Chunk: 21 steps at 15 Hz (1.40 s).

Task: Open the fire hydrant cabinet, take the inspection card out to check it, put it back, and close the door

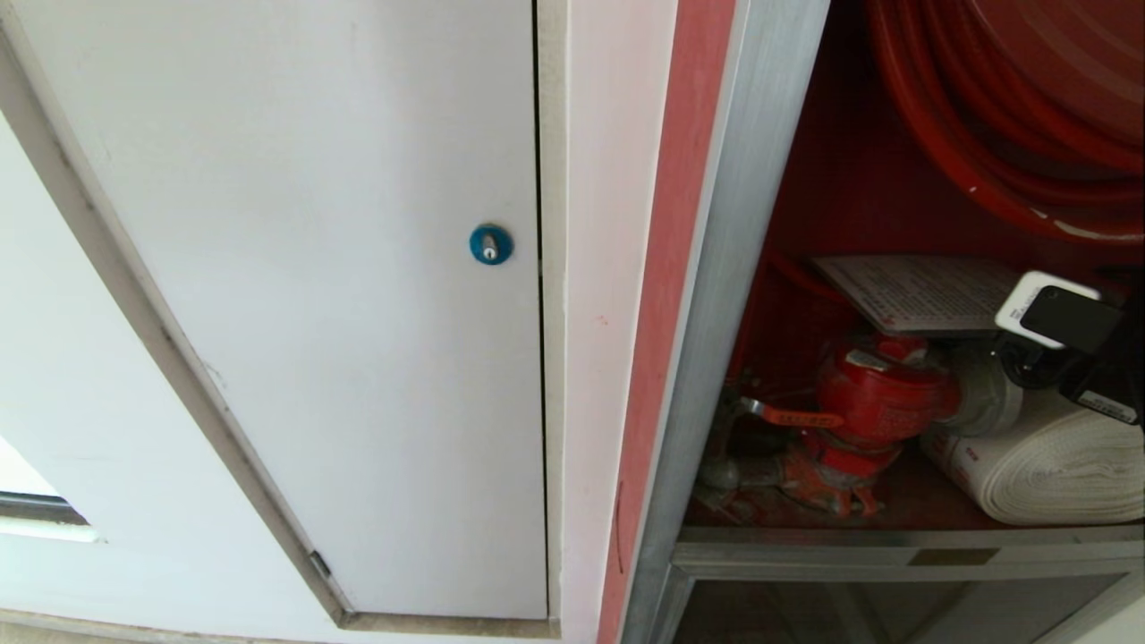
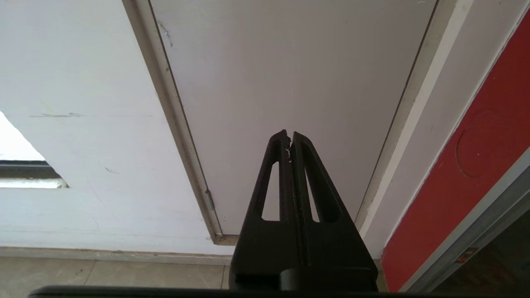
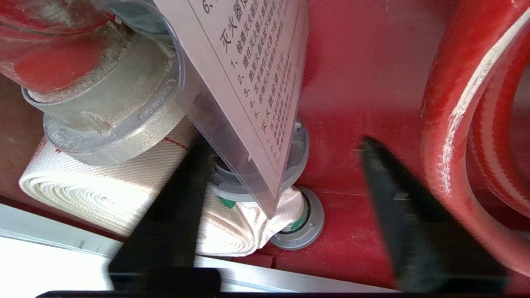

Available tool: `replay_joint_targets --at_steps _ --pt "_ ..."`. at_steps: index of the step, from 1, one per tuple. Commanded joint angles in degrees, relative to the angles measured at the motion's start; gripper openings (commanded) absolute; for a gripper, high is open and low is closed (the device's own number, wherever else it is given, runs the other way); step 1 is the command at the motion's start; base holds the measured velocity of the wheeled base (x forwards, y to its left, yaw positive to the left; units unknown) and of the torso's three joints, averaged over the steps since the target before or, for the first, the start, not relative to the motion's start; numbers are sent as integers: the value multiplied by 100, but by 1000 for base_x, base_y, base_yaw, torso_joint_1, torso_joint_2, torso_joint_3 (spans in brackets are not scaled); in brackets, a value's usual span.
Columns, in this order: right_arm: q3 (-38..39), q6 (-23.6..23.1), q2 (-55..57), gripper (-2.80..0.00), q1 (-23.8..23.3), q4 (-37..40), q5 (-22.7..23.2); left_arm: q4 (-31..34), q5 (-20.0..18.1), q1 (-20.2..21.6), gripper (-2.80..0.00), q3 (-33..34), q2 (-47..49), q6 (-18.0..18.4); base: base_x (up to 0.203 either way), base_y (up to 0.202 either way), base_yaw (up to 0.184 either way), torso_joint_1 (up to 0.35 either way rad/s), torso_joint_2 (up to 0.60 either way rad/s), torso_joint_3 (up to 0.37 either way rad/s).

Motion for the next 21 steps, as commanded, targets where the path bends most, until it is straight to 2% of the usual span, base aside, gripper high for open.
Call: replay_joint_targets --at_steps 1,12,21 --pt "-1 -42 2 -280 -2 -16 -13 -3 -5 2 -280 79 1 0 0 0 0 0 0 0" --pt "52 -59 -136 -280 -2 -11 -13 -3 4 2 -280 79 1 0 0 0 0 0 0 0" --pt "340 -179 -830 -280 -1 20 36 -3 1 2 -280 79 1 0 0 0 0 0 0 0"
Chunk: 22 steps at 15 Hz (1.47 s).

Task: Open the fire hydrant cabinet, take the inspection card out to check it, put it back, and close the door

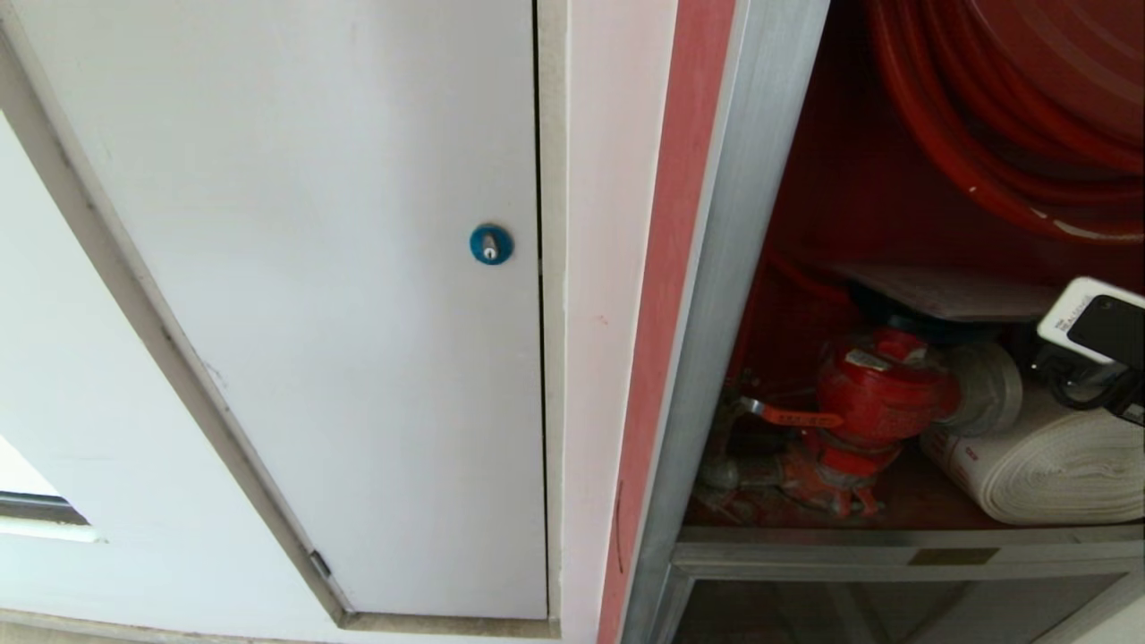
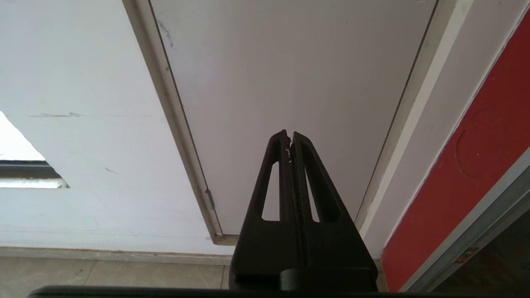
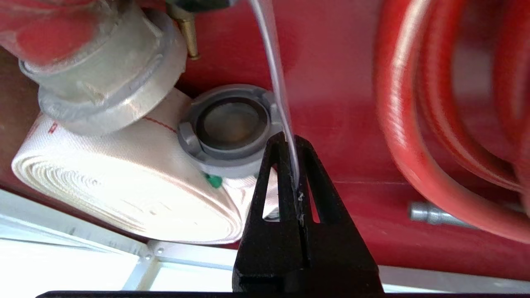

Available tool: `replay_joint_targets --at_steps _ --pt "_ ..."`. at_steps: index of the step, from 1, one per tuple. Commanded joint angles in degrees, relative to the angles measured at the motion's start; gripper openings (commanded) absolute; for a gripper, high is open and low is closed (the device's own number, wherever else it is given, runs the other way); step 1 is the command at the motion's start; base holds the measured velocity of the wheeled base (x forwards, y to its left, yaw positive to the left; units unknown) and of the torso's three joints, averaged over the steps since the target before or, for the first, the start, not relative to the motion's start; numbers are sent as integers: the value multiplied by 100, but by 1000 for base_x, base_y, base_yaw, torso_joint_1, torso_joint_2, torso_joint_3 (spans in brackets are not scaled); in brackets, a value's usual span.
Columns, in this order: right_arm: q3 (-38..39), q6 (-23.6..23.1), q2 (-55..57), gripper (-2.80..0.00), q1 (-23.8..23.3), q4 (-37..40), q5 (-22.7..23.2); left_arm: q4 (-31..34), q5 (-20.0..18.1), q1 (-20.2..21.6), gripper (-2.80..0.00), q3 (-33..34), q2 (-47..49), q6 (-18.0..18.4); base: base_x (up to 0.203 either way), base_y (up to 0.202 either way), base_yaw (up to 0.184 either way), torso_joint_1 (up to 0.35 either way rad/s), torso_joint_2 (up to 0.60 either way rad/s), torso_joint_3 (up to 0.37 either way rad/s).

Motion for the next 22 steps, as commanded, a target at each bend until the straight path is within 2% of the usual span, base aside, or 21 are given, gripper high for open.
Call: replay_joint_targets --at_steps 1,15,21,22 --pt "54 -53 -246 -280 -2 -17 20 -3 2 2 -280 79 1 0 0 0 0 0 0 0" --pt "452 -21 -1226 -280 7 15 427 -3 -5 2 -280 79 1 0 0 0 0 0 0 0" --pt "409 146 -1935 -280 0 634 454 -3 1 2 -280 79 1 0 0 0 0 0 0 0" --pt "389 306 -1967 -280 0 641 453 4 -6 2 -280 79 1 0 0 0 0 0 0 0"
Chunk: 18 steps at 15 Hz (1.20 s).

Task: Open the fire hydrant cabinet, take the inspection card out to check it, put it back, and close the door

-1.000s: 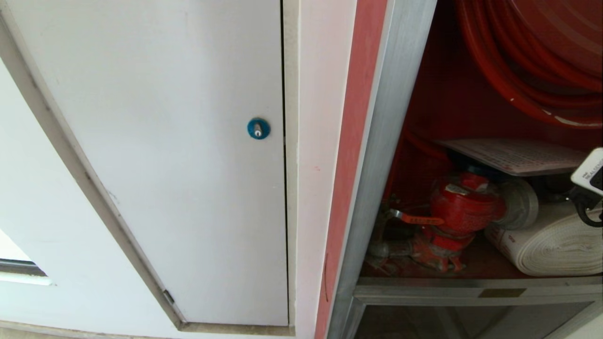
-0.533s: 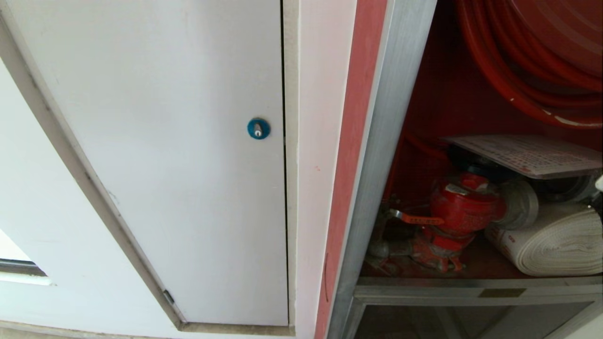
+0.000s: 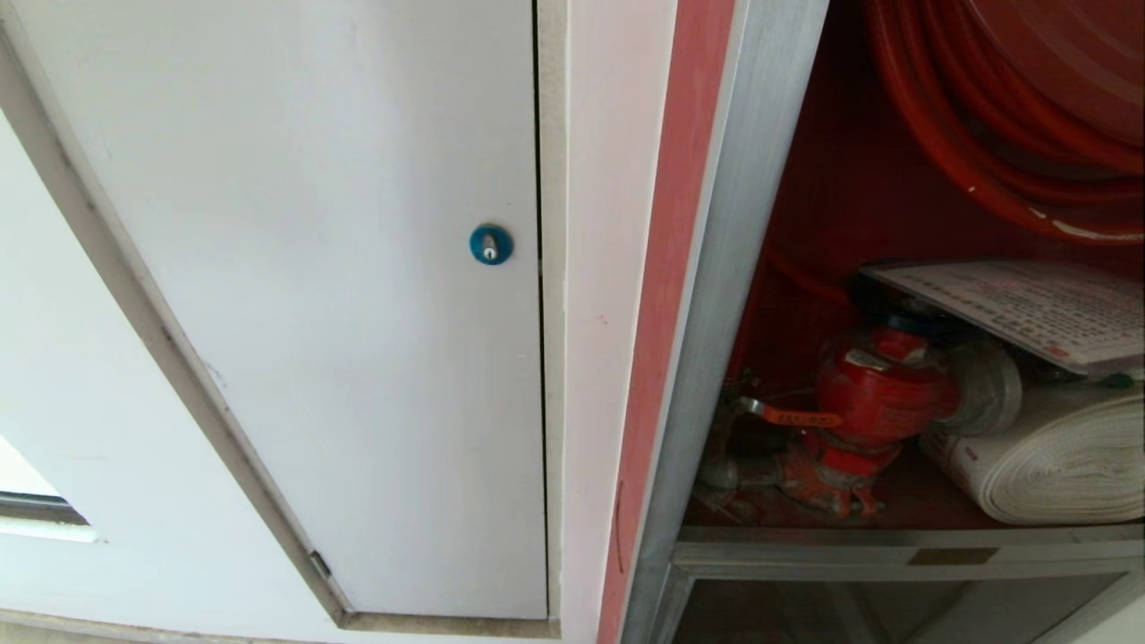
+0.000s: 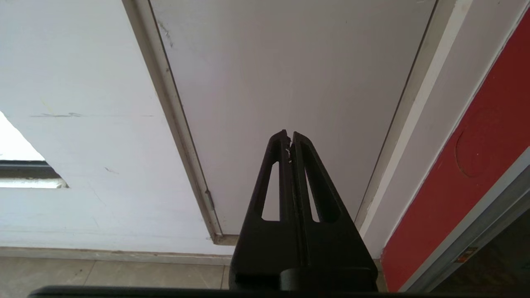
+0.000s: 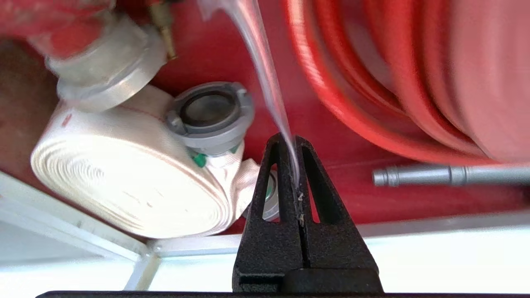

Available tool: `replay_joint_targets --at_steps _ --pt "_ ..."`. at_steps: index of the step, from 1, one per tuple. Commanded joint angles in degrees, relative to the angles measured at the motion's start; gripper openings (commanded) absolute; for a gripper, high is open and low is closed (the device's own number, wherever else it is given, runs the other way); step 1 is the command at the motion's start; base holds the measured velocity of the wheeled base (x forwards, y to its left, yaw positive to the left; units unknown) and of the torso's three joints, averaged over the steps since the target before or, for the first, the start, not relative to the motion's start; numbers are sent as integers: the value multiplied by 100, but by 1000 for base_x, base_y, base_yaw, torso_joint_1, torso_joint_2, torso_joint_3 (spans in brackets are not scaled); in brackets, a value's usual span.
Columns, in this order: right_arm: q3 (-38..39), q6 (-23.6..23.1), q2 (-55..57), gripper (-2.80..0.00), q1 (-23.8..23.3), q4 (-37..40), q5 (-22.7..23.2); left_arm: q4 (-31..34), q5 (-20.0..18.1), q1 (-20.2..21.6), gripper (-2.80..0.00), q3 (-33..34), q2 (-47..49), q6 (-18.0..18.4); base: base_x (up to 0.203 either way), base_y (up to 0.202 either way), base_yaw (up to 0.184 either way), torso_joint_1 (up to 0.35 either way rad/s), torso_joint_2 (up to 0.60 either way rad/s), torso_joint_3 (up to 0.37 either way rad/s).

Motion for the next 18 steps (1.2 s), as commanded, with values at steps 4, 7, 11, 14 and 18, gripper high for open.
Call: replay_joint_targets --at_steps 4,7,11,14,18 --pt "-48 341 -455 -280 4 259 -9 -5 -2 2 -280 79 1 0 0 0 0 0 0 0" --pt "-194 657 -724 -280 5 764 -2 -5 2 2 -280 79 1 0 0 0 0 0 0 0" --pt "-293 1189 -821 -280 6 976 1 -5 -2 2 -280 79 1 0 0 0 0 0 0 0" --pt "-285 1553 -851 -280 13 990 52 -5 5 2 -280 79 1 0 0 0 0 0 0 0" --pt "-267 1857 -1079 -280 13 1026 52 -5 5 2 -280 79 1 0 0 0 0 0 0 0"
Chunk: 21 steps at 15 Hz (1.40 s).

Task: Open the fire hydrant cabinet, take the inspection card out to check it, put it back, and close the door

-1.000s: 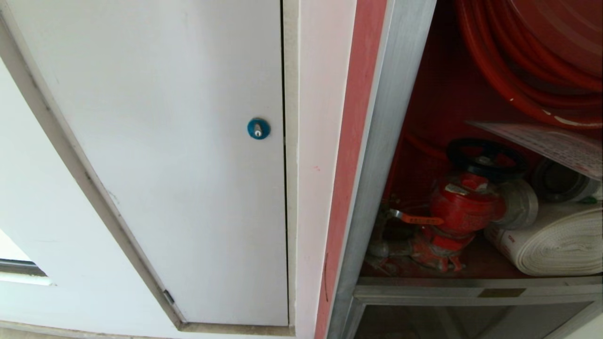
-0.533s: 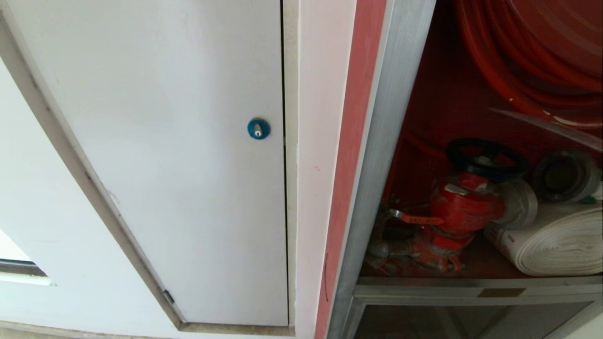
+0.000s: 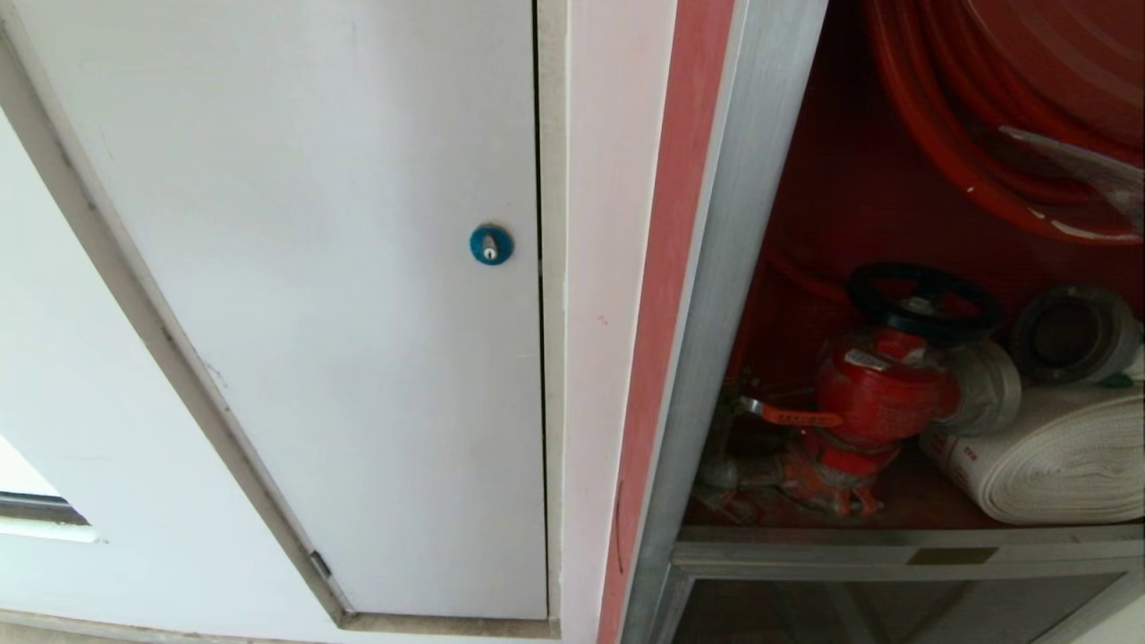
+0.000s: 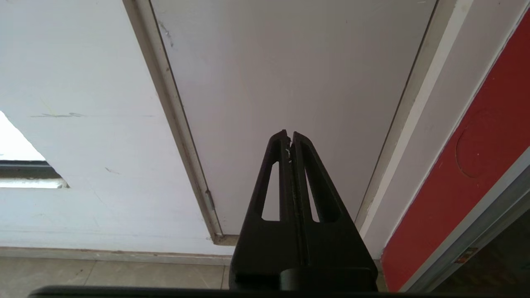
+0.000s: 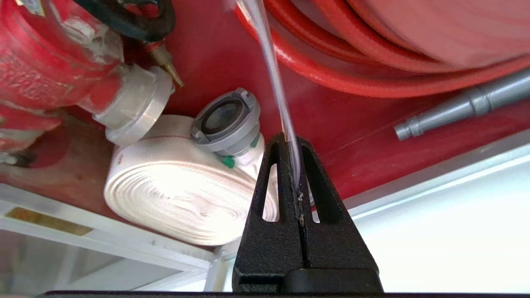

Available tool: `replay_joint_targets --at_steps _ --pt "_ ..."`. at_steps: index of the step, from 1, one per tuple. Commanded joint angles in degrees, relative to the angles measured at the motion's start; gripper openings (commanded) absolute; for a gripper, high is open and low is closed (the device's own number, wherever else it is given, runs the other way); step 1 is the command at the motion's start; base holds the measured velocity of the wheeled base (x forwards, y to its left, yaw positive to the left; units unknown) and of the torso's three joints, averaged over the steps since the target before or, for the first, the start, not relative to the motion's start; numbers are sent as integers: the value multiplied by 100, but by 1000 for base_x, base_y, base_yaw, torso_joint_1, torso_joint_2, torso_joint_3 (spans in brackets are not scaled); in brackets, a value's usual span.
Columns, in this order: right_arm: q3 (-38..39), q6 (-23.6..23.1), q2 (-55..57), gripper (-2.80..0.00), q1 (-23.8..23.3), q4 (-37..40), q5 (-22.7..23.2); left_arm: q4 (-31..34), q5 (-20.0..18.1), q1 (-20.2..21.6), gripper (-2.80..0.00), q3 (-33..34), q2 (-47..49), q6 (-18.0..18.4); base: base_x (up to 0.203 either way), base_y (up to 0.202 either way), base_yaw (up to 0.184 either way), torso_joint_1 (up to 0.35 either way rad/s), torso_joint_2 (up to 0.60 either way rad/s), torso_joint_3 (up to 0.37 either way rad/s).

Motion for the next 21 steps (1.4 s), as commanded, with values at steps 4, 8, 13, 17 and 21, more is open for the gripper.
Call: replay_joint_targets --at_steps 4,8,13,17,21 --pt "-2 386 -211 -280 25 180 116 -3 -6 2 -280 79 1 0 0 0 0 0 0 0" --pt "-19 797 -453 -280 43 574 247 -3 -6 2 -280 79 1 0 0 0 0 0 0 0" --pt "-16 1394 -705 -280 52 862 680 -3 1 2 -280 79 1 0 0 0 0 0 0 0" --pt "-11 2058 -684 -280 52 883 1033 2 -5 2 -280 79 1 0 0 0 0 0 0 0" --pt "52 2679 -727 -280 52 892 1444 -3 3 2 -280 79 1 0 0 0 0 0 0 0"
